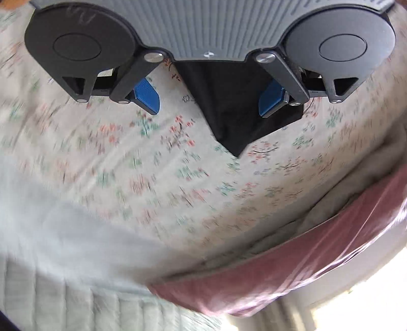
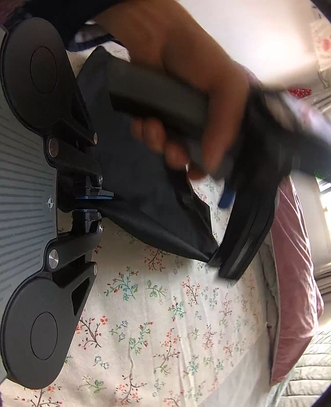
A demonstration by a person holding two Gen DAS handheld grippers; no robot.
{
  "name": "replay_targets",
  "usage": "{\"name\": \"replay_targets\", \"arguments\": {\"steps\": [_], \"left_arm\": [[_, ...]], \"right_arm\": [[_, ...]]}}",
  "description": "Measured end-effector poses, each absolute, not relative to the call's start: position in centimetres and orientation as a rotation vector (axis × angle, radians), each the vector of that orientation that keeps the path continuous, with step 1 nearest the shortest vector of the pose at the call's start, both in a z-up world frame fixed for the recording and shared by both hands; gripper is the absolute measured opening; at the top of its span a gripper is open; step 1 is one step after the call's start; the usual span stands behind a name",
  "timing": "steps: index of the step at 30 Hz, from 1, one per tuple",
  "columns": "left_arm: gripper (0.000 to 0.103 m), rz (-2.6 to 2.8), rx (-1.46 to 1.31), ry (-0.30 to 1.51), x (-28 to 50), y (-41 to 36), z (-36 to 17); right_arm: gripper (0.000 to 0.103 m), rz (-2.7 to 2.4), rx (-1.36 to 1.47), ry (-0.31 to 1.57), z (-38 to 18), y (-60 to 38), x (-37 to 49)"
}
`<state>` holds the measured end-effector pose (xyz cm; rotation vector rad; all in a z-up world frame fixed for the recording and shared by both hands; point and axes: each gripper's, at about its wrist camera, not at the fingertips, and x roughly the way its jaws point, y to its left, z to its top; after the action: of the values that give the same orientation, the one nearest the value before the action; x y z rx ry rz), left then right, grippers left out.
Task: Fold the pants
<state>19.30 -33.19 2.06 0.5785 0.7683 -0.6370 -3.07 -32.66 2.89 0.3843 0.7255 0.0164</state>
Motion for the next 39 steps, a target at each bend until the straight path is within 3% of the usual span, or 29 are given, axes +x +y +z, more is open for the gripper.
{"name": "replay_targets", "arguments": {"steps": [5,11,13,16,17,18,30,39], "left_arm": [[0.103,-0.519,0.814,0.681,19.5,-36.0,-0.7],[0.095,-0.438,0.804,0.705,22.0,-35.4,-0.8],[0.086,-0.42,0.789,0.712,22.6,-34.9,-0.5],[0.054,-0.406,0.728,0.749,23.4,-33.9,0.2],[0.035,-0.408,0.702,0.767,23.5,-33.5,0.5],[0.033,-0.414,0.665,0.785,23.7,-32.8,1.1],[0.031,-0.391,0.356,0.77,25.1,-22.0,7.9],[0.031,-0.346,0.199,0.768,26.2,-12.5,8.6]], "right_arm": [[0.007,0.034,0.353,0.723,3.0,-32.1,-3.3],[0.007,0.067,0.33,0.701,3.5,-31.4,-3.4],[0.007,0.082,0.322,0.691,3.7,-31.0,-3.5],[0.007,0.1,0.315,0.675,3.9,-30.5,-3.6],[0.007,0.106,0.31,0.671,3.9,-30.4,-3.5],[0.007,0.112,0.306,0.667,3.9,-30.3,-3.5],[0.007,0.237,0.294,0.528,5.7,-27.0,-3.3],[0.007,0.328,0.25,0.506,5.5,-21.3,-0.5]]}}
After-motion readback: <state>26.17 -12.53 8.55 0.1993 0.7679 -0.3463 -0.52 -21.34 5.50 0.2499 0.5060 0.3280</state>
